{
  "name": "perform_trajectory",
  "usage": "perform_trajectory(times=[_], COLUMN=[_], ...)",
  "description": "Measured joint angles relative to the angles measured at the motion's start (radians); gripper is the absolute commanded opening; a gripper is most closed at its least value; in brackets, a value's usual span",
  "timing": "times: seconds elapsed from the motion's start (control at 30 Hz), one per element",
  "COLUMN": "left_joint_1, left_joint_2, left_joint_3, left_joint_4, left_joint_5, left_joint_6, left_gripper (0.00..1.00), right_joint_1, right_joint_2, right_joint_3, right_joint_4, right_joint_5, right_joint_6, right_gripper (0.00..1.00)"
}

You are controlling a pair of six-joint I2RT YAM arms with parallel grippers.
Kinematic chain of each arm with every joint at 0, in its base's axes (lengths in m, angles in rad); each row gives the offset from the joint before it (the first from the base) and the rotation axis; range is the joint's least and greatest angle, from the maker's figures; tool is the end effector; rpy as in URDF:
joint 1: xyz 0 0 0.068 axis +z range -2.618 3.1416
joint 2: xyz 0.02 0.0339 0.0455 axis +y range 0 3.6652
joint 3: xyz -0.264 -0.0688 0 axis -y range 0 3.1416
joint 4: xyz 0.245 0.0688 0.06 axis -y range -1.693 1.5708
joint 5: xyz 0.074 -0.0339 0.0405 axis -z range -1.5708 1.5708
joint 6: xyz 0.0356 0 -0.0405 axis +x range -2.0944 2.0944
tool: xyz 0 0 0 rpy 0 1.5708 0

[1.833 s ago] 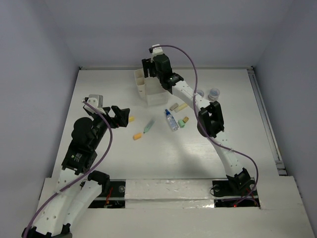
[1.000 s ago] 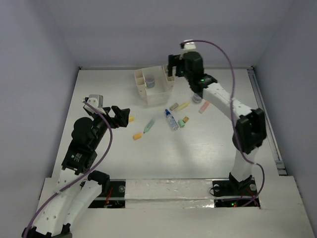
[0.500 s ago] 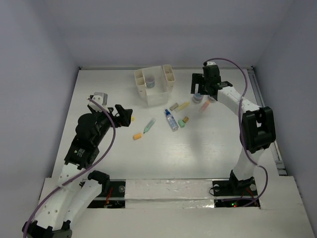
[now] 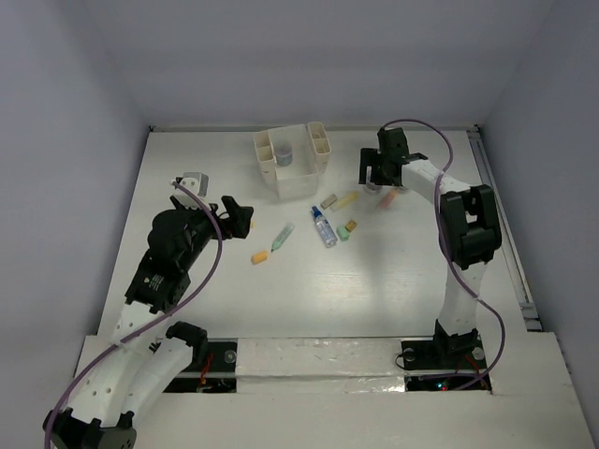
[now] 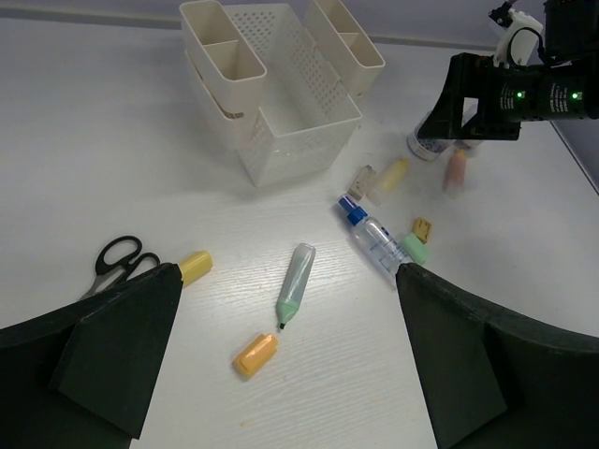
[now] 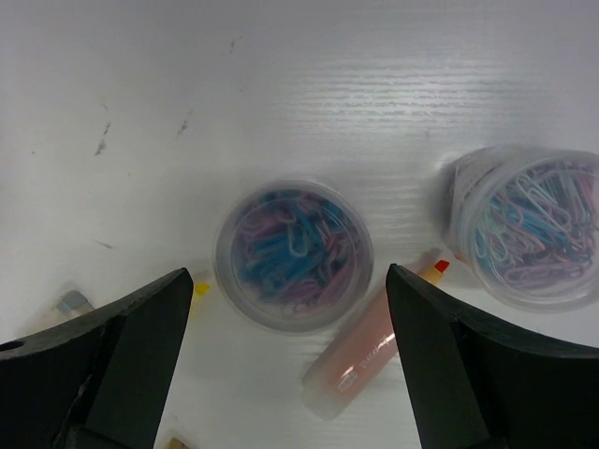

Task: Sort the stationery into containers
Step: Pick up the stationery from the center of the board, then place the stationery in the storage box.

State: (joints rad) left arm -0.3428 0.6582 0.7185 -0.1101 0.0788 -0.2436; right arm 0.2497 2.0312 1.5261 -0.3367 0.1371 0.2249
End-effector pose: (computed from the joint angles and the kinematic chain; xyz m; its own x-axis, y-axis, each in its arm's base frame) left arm 0.1511 -0.0569 0.3442 -0.1442 -0.2038 -0.9683 0.3857 0.8896 -0.2447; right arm 0.4407 0.1074 0.2025 -0.7394 0.0394 -0.6721 0.0085 0.9988 0.0492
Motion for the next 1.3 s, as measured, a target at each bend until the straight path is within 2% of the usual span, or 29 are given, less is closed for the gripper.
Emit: perform_trajectory(times=[0.2,0.27,0.3,0.4,0.57,0.77,0.97,1.13,1.3], left_joint_1=[0.005,0.005,0.005,0.005,0.005,0.005,0.005,0.011,0.011], left_joint_2=[0.008,0.015,0.019,0.023,0.026,0.026,0.026,0.026,0.023], left_joint_3=[0.000,0.000,0.000,0.000,0.000,0.000,0.000,0.000,0.000], left_joint_4=[0.001,0.000,0.000,0.000,0.000,0.000,0.001,0.001,0.000], left_joint_5=[0.006,0.013,0.016,0.020,0.023,0.024,0.026,0.026,0.026], left_joint_6=[0.000,0.002,0.003,0.003,0.004,0.005,0.005,0.004,0.004], left_gripper=[0.99,0.99,0.99,0.99,0.99,0.99,0.99,0.99,0.99], right_joint_1=[0.000,0.000,0.000,0.000,0.000,0.002,0.045,0.142,0.235], right_joint_2=[0.047,0.055,0.057,0.058,0.058,0.025,-0.158,-0.250,-0.167], right_joint_3=[0.050,0.055,0.057,0.063,0.073,0.089,0.103,0.217,0.420], right_joint_4=[0.000,0.000,-0.001,-0.007,-0.016,-0.032,-0.021,0.054,0.058], right_joint_5=[-0.001,0.004,0.008,0.019,0.042,0.062,0.036,-0.036,-0.103], right_joint_6=[-0.002,-0.006,-0.009,-0.011,-0.014,-0.035,-0.065,-0.076,-0.093], right_gripper=[0.84,0.78,0.72,0.66,0.48,0.47,0.47,0.47,0.47])
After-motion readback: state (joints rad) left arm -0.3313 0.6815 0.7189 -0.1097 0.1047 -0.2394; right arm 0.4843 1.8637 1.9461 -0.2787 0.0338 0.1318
